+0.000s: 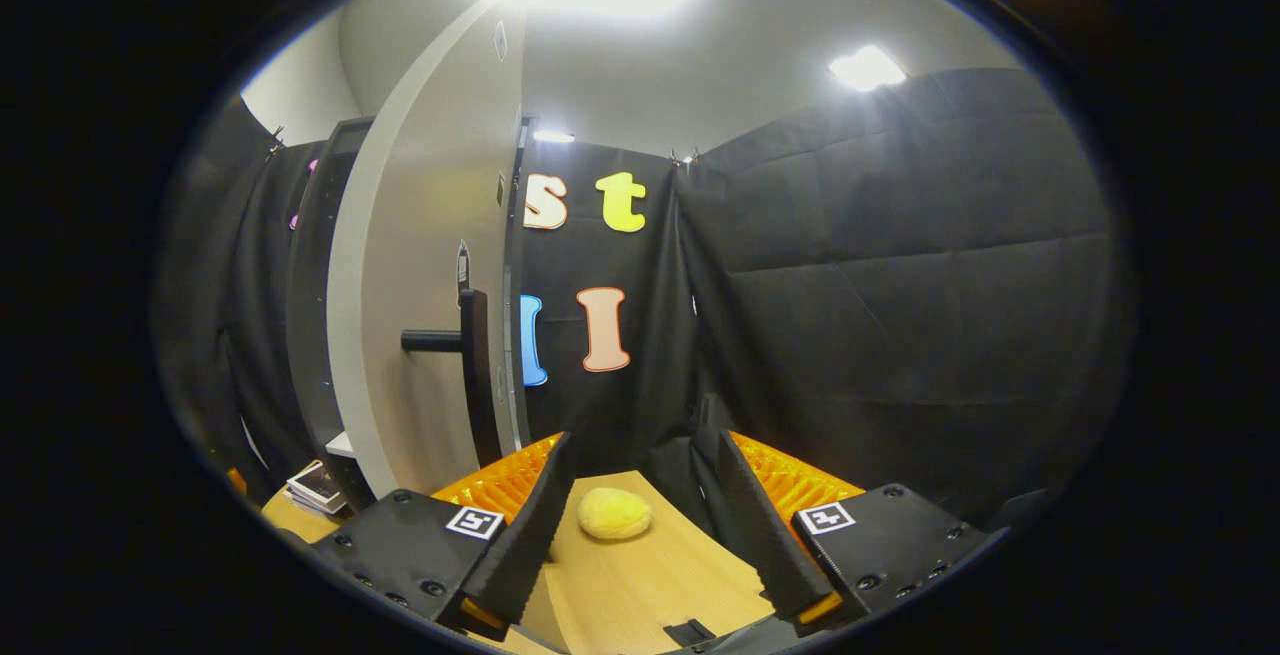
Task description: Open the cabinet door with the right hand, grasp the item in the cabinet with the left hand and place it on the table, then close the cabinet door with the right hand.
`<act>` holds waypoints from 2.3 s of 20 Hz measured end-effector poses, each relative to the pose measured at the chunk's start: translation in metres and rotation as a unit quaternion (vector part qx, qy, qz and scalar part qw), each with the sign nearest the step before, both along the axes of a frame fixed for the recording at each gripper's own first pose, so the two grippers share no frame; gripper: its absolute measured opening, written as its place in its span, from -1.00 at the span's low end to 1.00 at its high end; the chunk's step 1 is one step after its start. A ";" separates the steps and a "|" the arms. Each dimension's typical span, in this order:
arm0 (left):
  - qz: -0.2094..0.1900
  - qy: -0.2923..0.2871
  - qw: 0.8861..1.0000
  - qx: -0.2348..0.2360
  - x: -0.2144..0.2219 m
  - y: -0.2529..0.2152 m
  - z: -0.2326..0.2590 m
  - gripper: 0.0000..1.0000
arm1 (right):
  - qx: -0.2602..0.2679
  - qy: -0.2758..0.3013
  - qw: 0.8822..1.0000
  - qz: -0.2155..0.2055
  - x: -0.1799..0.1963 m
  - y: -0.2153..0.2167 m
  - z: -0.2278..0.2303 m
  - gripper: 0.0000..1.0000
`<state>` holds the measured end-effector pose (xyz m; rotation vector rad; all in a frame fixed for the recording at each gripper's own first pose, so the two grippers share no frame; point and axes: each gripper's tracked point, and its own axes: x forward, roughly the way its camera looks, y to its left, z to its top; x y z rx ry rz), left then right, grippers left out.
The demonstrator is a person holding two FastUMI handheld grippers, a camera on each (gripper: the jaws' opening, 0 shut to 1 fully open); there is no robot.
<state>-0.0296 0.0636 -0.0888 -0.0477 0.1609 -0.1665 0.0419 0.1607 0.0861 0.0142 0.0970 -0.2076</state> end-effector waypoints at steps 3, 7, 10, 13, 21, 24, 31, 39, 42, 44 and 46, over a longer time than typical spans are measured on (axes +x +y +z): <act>-0.001 0.002 1.000 -0.004 0.001 0.012 -0.004 0.80 | 0.002 0.002 1.000 0.008 -0.003 0.018 0.000 0.67; 0.000 -0.001 1.000 -0.005 0.002 0.026 -0.005 0.80 | -0.001 0.004 1.000 0.020 -0.011 0.043 0.000 0.67; 0.002 -0.006 1.000 -0.003 0.002 0.036 -0.005 0.80 | -0.002 0.007 0.999 0.040 -0.011 0.065 0.003 0.67; 0.006 -0.005 1.000 -0.004 0.000 0.046 -0.008 0.81 | 0.001 0.010 0.998 0.062 -0.004 0.087 0.001 0.67; 0.027 -0.007 1.000 0.002 0.004 0.076 -0.007 0.80 | 0.011 0.011 0.994 0.111 0.006 0.133 -0.002 0.67; 0.033 -0.006 0.999 0.003 0.004 0.084 -0.011 0.80 | 0.009 0.012 0.992 0.125 0.010 0.146 -0.004 0.69; 0.052 -0.003 0.999 0.011 0.003 0.106 -0.011 0.81 | 0.005 0.018 0.983 0.180 0.029 0.199 -0.012 0.79; 0.059 -0.014 0.998 0.026 0.007 0.107 0.004 0.80 | 0.006 0.006 0.981 0.192 0.024 0.194 -0.010 0.95; 0.053 -0.021 0.998 0.027 0.016 0.083 0.015 0.80 | 0.007 0.002 0.984 0.179 0.023 0.162 -0.009 0.95; 0.045 -0.024 0.998 0.026 0.019 0.061 0.023 0.80 | 0.010 0.000 0.984 0.176 0.021 0.142 -0.010 0.93; 0.043 -0.027 0.998 0.037 0.020 0.044 0.032 0.80 | 0.011 0.000 0.985 0.171 0.022 0.118 -0.012 0.92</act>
